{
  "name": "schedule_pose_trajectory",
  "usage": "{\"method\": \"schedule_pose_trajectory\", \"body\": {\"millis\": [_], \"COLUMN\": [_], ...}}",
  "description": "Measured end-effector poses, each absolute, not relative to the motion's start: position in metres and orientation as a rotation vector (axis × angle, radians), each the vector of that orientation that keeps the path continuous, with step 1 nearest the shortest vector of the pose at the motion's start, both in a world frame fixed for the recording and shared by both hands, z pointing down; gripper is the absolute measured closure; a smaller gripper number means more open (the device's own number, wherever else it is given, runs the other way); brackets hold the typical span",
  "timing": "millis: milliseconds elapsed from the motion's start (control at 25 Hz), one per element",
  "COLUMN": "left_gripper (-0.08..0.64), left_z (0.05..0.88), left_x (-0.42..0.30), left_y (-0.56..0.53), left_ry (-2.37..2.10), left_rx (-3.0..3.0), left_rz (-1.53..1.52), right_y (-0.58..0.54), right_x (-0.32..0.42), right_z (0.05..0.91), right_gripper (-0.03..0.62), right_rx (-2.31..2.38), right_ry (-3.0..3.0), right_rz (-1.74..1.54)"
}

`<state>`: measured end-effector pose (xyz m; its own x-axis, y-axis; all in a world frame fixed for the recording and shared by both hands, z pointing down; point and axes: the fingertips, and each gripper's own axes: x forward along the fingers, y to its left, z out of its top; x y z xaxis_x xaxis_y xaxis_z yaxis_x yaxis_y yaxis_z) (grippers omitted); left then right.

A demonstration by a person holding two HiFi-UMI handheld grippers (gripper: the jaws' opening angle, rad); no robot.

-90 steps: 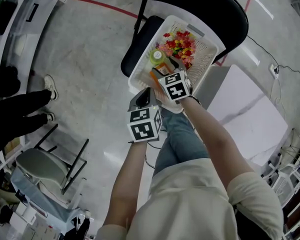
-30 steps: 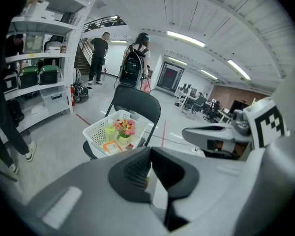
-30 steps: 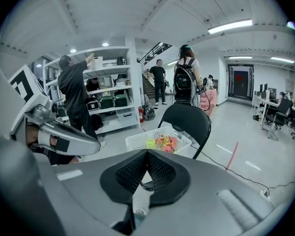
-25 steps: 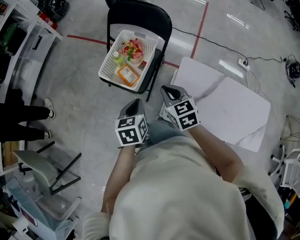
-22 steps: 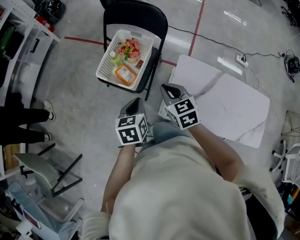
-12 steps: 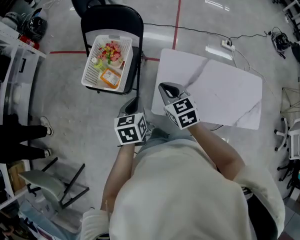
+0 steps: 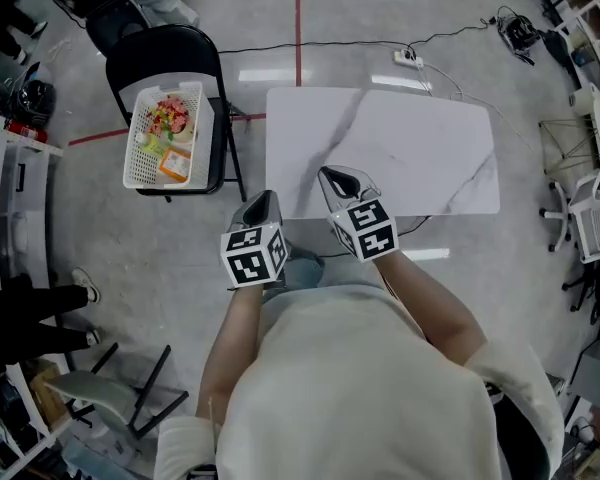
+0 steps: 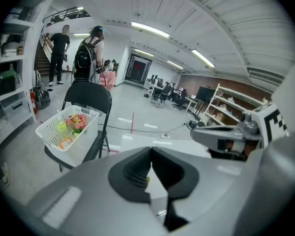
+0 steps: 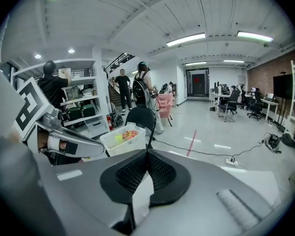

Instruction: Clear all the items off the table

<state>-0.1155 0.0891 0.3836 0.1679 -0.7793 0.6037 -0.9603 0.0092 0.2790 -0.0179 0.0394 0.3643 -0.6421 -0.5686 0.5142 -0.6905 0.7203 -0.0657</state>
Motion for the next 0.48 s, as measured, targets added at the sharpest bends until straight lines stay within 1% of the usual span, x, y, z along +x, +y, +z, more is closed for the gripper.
{"method": "schedule_pose_trajectory", "body": {"millis": [200, 480], "left_gripper": [0.551, 0.551], "left_z": [0.387, 0.383], "left_x": [-0.073, -0.022], "left_y": [0.107, 0.137], "left_ry": [-1.610, -1.576], "left_rx": [1.847, 1.898], "left_rz": [0.383, 0.397], "right_y": [0.064, 0.108], "right_x": [0.033, 0.086], "right_z": [0.366, 0.364], "right_gripper": [0.594, 0.592], "right_rx": [1.048, 1.102], "right_ry": [-2.437, -2.423], "right_rz": [0.379, 0.391]}}
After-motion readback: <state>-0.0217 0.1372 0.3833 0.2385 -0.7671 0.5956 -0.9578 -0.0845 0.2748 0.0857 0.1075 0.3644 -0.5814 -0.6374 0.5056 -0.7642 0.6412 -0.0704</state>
